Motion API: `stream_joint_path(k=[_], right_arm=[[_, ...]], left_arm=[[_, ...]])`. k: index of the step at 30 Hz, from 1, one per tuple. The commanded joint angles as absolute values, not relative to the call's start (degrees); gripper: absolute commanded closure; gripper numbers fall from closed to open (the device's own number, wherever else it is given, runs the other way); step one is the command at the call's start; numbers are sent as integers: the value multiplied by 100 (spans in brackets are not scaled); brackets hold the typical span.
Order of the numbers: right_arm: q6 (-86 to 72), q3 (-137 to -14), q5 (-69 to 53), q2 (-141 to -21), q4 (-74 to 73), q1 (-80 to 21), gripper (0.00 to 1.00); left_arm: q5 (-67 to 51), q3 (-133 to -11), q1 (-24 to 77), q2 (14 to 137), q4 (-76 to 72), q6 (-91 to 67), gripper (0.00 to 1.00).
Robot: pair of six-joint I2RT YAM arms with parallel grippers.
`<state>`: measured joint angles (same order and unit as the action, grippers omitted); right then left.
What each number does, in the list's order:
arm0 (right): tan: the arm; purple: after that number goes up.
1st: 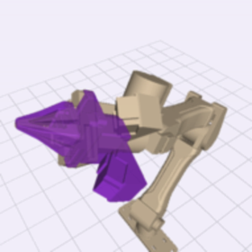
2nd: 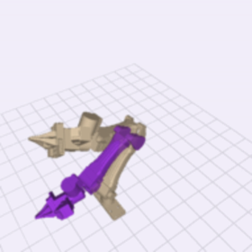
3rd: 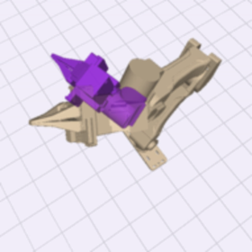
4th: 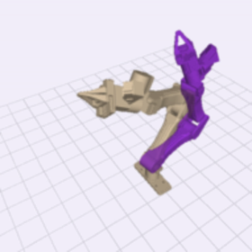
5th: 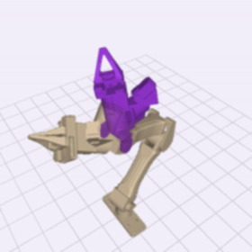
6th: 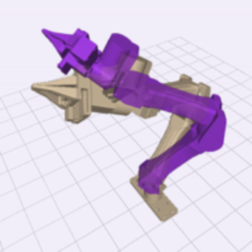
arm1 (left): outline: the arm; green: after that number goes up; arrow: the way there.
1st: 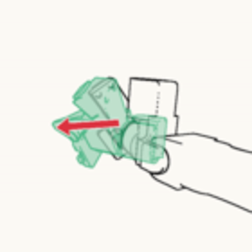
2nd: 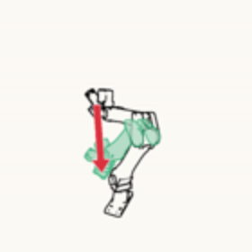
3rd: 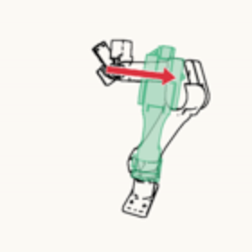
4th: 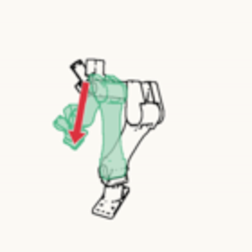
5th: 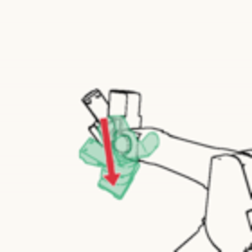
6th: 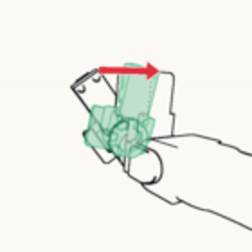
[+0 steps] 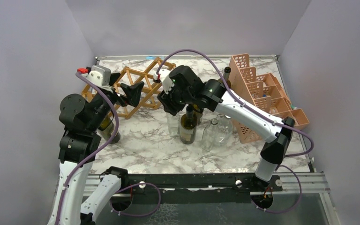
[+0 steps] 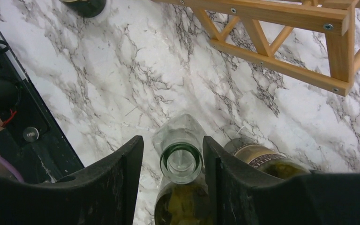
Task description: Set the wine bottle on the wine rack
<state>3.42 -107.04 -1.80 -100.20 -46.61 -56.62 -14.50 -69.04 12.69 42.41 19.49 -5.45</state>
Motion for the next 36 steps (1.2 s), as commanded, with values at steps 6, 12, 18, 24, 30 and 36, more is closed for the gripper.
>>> stream_joint_path(k=[6, 12, 18, 24, 30, 36], right_arm=[[537, -11130, 79, -10449, -5201, -5752, 52], [563, -11187, 187, -10539, -5373, -5763, 60], [657, -11672, 167, -10747, -5440, -5770, 92], [711, -11846, 80, -10611, -5042, -5785, 99], [576, -11555, 66, -10195, -4471, -5791, 99], [523, -11279, 133, -9639, -3869, -5791, 99]], left_arm=[[-1262, -7006, 1222, 4121, 2015, -378, 1], [-1388, -6923, 1222, 4106, 2055, -311, 1], [-1299, -6738, 1223, 4082, 2049, -239, 1], [-1050, -6423, 1222, 4079, 2050, -229, 1], [-1446, -5936, 1224, 3908, 1967, -126, 1], [-2350, -5423, 1227, 3835, 1660, 138, 1]])
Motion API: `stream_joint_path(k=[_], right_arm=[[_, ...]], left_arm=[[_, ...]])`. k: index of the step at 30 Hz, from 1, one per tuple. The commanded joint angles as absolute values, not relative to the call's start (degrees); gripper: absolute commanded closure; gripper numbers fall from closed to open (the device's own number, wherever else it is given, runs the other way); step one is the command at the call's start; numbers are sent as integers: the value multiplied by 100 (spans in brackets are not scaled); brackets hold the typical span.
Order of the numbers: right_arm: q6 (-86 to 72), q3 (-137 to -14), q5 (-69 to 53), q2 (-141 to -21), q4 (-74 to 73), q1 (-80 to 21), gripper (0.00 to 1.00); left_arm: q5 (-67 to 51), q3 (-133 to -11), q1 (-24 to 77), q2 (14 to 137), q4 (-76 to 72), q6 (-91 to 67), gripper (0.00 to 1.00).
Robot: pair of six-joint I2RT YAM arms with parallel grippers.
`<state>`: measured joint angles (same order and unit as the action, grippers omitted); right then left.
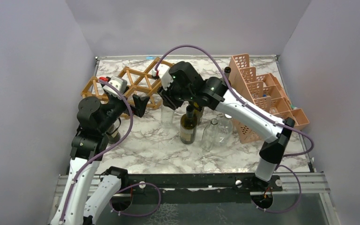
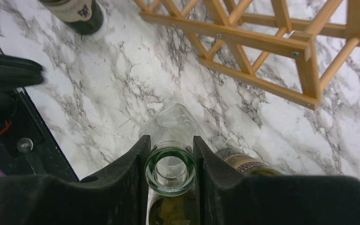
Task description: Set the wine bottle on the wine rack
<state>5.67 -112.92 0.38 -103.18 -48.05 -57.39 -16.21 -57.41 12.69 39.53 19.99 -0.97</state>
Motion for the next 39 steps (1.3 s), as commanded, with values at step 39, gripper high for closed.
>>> stream_joint_path(k=[39], right_arm=[[1011, -11567, -1943, -9016, -4210, -5791, 99]], left_arm=[[-5105, -4045, 1229, 4234, -69, 1003, 13]])
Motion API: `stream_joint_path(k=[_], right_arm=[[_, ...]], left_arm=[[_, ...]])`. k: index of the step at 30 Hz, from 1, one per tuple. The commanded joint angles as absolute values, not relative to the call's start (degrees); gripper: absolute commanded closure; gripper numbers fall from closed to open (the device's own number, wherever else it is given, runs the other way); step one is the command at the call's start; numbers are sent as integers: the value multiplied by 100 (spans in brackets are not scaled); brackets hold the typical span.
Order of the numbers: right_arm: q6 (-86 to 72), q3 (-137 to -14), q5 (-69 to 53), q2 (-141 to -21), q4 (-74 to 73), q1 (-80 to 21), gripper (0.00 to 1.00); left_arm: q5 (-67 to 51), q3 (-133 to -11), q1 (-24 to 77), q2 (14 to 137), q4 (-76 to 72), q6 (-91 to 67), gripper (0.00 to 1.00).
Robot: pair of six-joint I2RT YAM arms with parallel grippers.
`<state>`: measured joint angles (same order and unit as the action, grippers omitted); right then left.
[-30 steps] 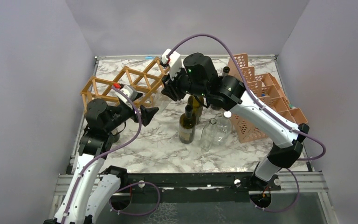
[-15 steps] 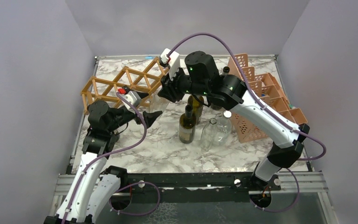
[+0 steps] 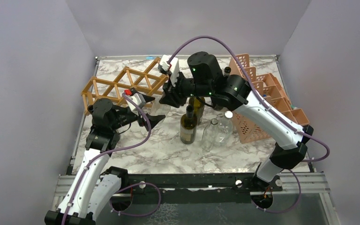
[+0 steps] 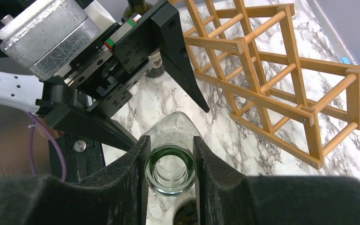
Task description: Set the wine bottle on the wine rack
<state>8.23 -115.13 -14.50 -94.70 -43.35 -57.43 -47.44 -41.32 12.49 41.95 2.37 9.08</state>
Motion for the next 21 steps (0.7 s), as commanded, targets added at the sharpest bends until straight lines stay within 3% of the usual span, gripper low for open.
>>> stream_joint_path(k=[1, 7, 11, 15, 19, 21], right_arm=[[1029, -11500, -1989, -8962, -4209, -5792, 99], [1057, -11261, -2276, -8751, -4122, -5792, 99], [1025, -11210, -2361, -8651, -4122, -5790, 99], [934, -11157, -2423, -8519, -4146, -5789, 99], [718, -10955, -2190, -8365, -4085, -5791, 99], [533, -10791, -1878, -8267, -4014, -5790, 80]], left_arm=[[-5118, -4043, 1226, 4252, -92, 1020, 15], [-5321, -4077, 1226, 4356, -123, 1282, 21], [-5360, -4038, 1232, 4351, -92, 1809, 32], [-5098, -4067, 1230, 4339, -88, 2326, 50], [-5146, -4216, 1230, 4372, 28, 3018, 82], [-5208, -4295, 1230, 4381, 101, 3476, 89]])
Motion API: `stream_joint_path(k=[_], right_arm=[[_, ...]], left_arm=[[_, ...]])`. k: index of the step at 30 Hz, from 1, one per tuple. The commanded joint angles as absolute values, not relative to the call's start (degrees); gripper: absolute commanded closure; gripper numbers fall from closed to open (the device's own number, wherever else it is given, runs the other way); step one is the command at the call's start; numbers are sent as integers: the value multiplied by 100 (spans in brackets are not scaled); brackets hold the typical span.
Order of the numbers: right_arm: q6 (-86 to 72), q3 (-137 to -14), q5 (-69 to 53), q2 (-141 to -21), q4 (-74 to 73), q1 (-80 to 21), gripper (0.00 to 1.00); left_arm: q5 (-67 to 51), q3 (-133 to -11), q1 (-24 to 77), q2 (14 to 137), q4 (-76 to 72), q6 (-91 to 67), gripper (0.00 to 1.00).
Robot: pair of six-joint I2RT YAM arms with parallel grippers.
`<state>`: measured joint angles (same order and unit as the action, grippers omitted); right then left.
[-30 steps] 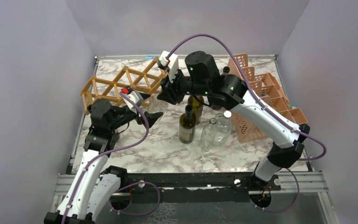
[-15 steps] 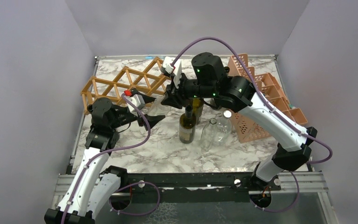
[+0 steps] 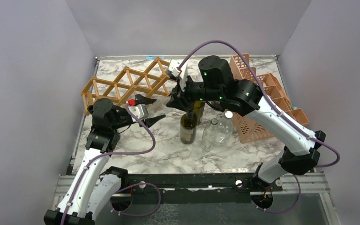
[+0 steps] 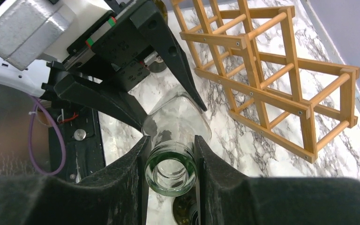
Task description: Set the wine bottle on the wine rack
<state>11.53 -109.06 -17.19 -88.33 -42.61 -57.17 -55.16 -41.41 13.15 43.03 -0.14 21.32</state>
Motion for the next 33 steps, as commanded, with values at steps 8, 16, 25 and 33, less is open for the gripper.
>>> stream_joint_path(k=[8, 16, 25, 33], right_arm=[[-52, -10425, -1016, -8009, -3695, -5792, 18], [-260, -10999, -383, -8592, -4022, -5791, 17], [-390, -11324, -386, -9351, -3988, -5792, 17], [-684, -11546, -514, -9847, -4027, -5786, 25]], left_arm=[[-5123, -4603, 1230, 4394, 302, 5358, 96], [-4847, -4899, 1230, 4396, 303, 6382, 97], [-4860, -5038, 1239, 4329, 307, 6875, 97], [-4843, -4937, 1302, 4225, 312, 7150, 96]])
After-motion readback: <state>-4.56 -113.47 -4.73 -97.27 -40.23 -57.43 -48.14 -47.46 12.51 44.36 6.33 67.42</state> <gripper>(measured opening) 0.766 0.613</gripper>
